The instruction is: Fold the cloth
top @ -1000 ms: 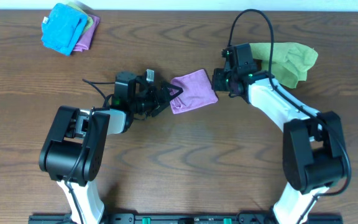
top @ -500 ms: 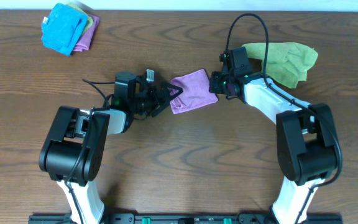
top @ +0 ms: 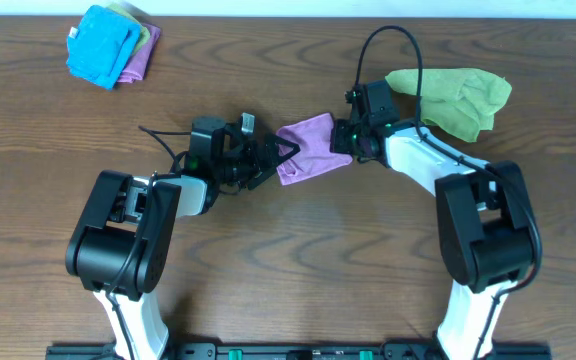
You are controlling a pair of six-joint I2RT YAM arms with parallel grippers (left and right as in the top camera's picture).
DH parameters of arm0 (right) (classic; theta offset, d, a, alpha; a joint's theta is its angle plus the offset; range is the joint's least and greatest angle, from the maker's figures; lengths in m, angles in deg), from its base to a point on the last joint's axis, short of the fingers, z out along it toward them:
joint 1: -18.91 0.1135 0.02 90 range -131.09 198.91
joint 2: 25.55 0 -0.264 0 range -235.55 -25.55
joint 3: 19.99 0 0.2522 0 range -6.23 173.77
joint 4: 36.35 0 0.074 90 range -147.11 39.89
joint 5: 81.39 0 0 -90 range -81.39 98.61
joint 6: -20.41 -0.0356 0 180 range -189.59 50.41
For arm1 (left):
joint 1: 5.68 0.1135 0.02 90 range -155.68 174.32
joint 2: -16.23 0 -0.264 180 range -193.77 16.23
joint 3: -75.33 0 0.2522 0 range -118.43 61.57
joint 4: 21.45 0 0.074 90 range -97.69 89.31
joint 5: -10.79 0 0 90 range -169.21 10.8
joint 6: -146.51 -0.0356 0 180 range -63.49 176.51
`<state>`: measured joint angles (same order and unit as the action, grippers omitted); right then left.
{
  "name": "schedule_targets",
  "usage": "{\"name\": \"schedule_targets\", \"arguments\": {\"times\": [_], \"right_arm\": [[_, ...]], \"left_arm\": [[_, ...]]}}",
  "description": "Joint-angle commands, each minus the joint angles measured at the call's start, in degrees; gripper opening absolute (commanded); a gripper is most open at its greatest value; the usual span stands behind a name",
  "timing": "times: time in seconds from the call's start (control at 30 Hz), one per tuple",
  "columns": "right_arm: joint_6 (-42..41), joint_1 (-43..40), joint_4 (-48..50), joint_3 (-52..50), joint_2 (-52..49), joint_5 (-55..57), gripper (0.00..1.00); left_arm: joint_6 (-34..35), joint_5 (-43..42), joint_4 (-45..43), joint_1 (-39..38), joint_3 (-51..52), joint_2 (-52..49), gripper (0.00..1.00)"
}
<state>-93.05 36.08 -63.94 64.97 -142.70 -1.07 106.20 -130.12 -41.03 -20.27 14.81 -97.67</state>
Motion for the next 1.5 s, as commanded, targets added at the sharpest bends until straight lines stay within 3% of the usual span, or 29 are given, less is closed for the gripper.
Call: {"name": "schedule_targets", "arguments": {"times": [0.0,0.03,0.27,0.4,0.5,0.53,0.63,0.9,1.03,1.2,1.47], "right_arm": [[-0.8,1.5,0.0,0.8,-0.9,-1.5,0.02],[-0.8,1.7,0.0,0.8,-0.9,-2.0,0.01],[-0.7,3.8,0.6,0.8,-0.9,-3.4,0.01],[-0.7,3.6,0.3,0.8,-0.9,-3.4,0.01],[-0.7,2.9,-0.6,0.8,-0.9,-3.4,0.01],[-0.7,2.6,-1.0,0.8,-0.9,-3.4,0.01],[-0.3,1.1,-2.8,1.4,-0.7,-3.0,0.01],[7.5,-4.1,-19.6,10.8,1.6,2.2,0.01],[10.1,-5.6,-25.5,15.4,4.7,3.0,0.01],[12.6,-5.9,-28.0,17.7,10.8,3.5,0.01],[15.4,-5.9,-33.9,17.7,23.5,6.3,0.01]], "left_arm": [[-1.1,4.8,3.4,-0.9,2.6,-4.0,1.0],[-1.2,4.9,3.6,-0.9,2.6,-4.0,0.95],[-1.3,5.3,4.8,-0.9,2.6,-4.0,0.94],[-1.5,5.2,5.9,-0.9,2.6,-4.0,0.84],[-2.4,4.8,7.6,-0.8,2.6,-4.0,0.6],[-2.6,4.8,8.2,-0.8,2.6,-4.0,0.43],[-2.8,4.8,8.5,-0.8,2.6,-4.0,0.07],[-2.3,3.8,3.2,-0.3,1.9,-3.9,0.06],[5.2,2.8,-7.2,1.6,-1.6,-3.8,0.06],[14.4,3.7,-20.0,8.3,-10.7,-3.7,0.06],[19.2,0.5,-20.9,23.6,-28.8,-3.6,0.05]]}}
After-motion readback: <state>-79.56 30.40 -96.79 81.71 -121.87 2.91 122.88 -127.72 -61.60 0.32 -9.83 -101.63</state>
